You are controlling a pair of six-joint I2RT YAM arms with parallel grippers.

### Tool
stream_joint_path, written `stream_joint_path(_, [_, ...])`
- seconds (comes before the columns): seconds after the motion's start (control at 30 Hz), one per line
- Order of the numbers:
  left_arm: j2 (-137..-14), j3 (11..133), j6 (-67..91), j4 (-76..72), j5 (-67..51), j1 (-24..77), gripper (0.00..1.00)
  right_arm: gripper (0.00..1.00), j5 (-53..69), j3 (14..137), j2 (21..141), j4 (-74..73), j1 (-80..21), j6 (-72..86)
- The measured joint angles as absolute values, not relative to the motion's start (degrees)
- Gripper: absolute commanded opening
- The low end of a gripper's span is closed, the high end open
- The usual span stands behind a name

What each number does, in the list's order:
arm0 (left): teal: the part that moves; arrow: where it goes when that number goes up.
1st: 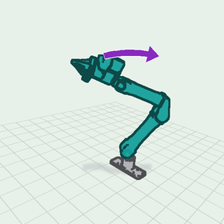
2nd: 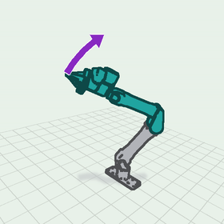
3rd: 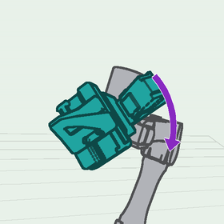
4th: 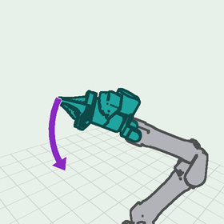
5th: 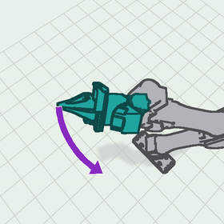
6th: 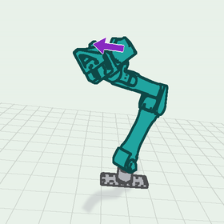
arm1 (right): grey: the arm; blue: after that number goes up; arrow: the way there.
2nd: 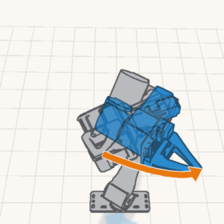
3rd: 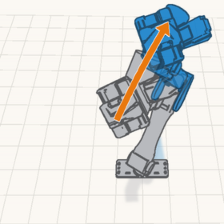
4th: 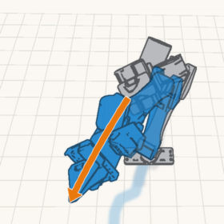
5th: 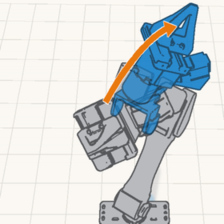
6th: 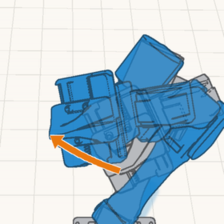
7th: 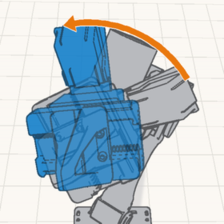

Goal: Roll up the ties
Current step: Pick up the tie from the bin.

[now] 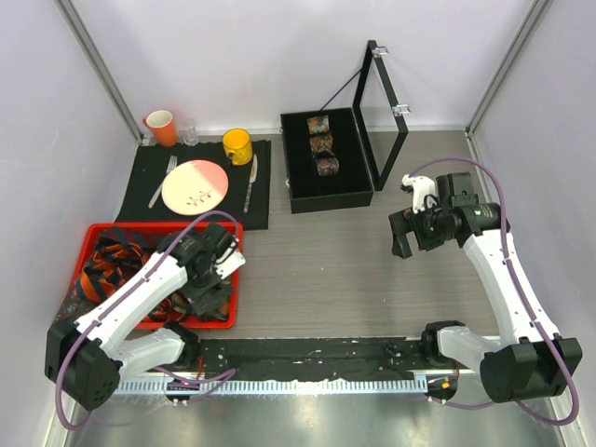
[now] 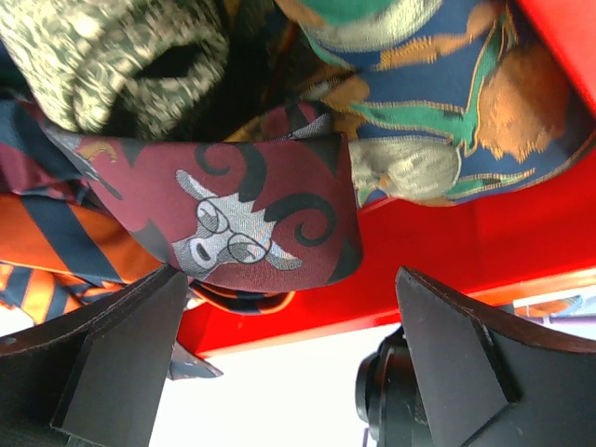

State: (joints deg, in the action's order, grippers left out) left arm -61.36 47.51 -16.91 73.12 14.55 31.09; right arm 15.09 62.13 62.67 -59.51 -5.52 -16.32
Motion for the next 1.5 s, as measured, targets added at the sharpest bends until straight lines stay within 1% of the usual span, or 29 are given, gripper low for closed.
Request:
stream_joint_path(0.17, [-61.8, 47.5, -16.9, 70.5, 16.3, 32.7, 1.00, 0.99, 14.9, 62.1, 63.4, -59.2, -5.5, -16.3])
stream_joint_path(0.47, [-63.0, 47.5, -17.2, 65.3, 24.2, 35.4, 1.00, 1.00, 14.0, 62.0, 63.4, -59.0, -5.5, -16.3])
stream_joint_path(0.63, [-63.3, 46.4, -17.4, 64.2, 24.3, 36.5, 1.00, 1.00, 14.0, 62.0, 64.1, -58.8, -5.5, -16.3])
stream_joint_path(0.7, [-63.8, 45.7, -17.4, 63.9, 23.9, 36.6, 0.97, 1.00, 13.8, 62.0, 64.3, -58.7, -5.5, -16.3])
stream_joint_path(0.8, [-65.1, 44.3, -17.4, 63.5, 23.2, 36.8, 0.86, 1.00, 13.7, 62.0, 64.3, -58.8, -5.5, -16.3])
stream_joint_path(0.83, [-65.3, 44.0, -17.5, 63.4, 23.0, 36.8, 0.77, 1.00, 13.7, 62.0, 64.4, -58.8, -5.5, -16.3])
stream_joint_path(0.9, [-65.4, 43.7, -17.6, 63.2, 22.9, 36.8, 0.65, 1.00, 13.6, 62.0, 64.5, -58.8, -5.5, -16.3])
stream_joint_path(0.93, [-65.4, 43.7, -17.9, 63.0, 22.9, 36.8, 0.53, 1.00, 13.6, 62.0, 64.5, -58.7, -5.5, -16.3])
stream_joint_path(1.0, [-65.3, 43.7, -18.1, 62.7, 22.9, 36.8, 0.42, 1.00, 13.6, 62.0, 64.6, -58.8, -5.5, -16.3])
stream_joint_path(1.03, [-65.2, 43.9, -18.6, 62.7, 23.0, 36.8, 0.29, 0.99, 13.6, 62.0, 64.5, -58.8, -5.5, -16.2])
stream_joint_path(1.1, [-64.6, 44.6, -18.7, 62.8, 23.3, 36.8, 0.14, 0.99, 13.6, 62.0, 64.6, -58.8, -5.5, -16.2])
stream_joint_path(1.13, [-64.3, 45.2, -19.1, 63.0, 23.5, 36.8, 0.00, 1.00, 13.6, 62.0, 64.5, -58.7, -5.5, -16.2])
stream_joint_path(1.33, [-62.7, 55.9, -20.5, 64.4, 24.9, 36.7, 0.00, 1.00, 13.6, 62.0, 64.6, -58.8, -5.5, -16.2])
stream_joint_path(1.5, [-64.6, 70.8, -21.6, 68.3, 24.1, 36.7, 0.00, 1.00, 13.7, 62.0, 64.5, -58.8, -5.5, -16.1])
